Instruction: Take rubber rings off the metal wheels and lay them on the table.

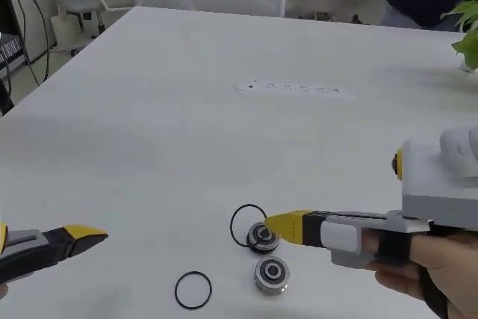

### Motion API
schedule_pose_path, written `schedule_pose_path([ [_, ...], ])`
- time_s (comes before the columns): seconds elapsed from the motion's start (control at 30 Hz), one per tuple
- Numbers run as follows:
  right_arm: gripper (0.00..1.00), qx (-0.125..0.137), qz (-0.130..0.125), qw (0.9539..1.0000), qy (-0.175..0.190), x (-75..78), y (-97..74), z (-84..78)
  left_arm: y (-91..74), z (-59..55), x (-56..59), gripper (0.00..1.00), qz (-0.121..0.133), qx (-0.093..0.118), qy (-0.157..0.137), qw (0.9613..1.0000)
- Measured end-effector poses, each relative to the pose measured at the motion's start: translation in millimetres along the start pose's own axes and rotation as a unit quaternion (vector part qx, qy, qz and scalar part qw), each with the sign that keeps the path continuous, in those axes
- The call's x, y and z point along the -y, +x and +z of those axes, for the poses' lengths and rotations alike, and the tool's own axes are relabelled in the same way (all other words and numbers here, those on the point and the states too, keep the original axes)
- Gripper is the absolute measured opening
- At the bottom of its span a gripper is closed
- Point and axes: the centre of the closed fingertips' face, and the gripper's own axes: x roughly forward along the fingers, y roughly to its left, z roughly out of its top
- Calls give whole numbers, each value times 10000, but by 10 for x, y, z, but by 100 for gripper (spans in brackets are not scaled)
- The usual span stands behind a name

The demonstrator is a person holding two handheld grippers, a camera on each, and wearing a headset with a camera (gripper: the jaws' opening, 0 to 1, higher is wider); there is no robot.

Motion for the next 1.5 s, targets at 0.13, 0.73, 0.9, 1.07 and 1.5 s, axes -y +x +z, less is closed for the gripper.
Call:
schedule_pose_path([
  [0.13,0,-50,60,10000,-6,-37,33,-24,2,1,-1,88,6,4,-3,10000],
  [0.73,0,-363,163,9992,-22,-48,156,-104,17,-6,-4,88,50,-66,-20,10000],
  [0.9,0,-488,190,9986,-26,-72,221,-147,-5,5,-40,87,160,13,-127,9998],
  [1.07,0,-637,236,9976,-90,-94,290,-201,-8,25,-42,86,187,77,-65,9998],
  [1.5,0,-934,277,9952,75,-19,509,-312,43,8,-20,92,147,13,-42,9999],
])
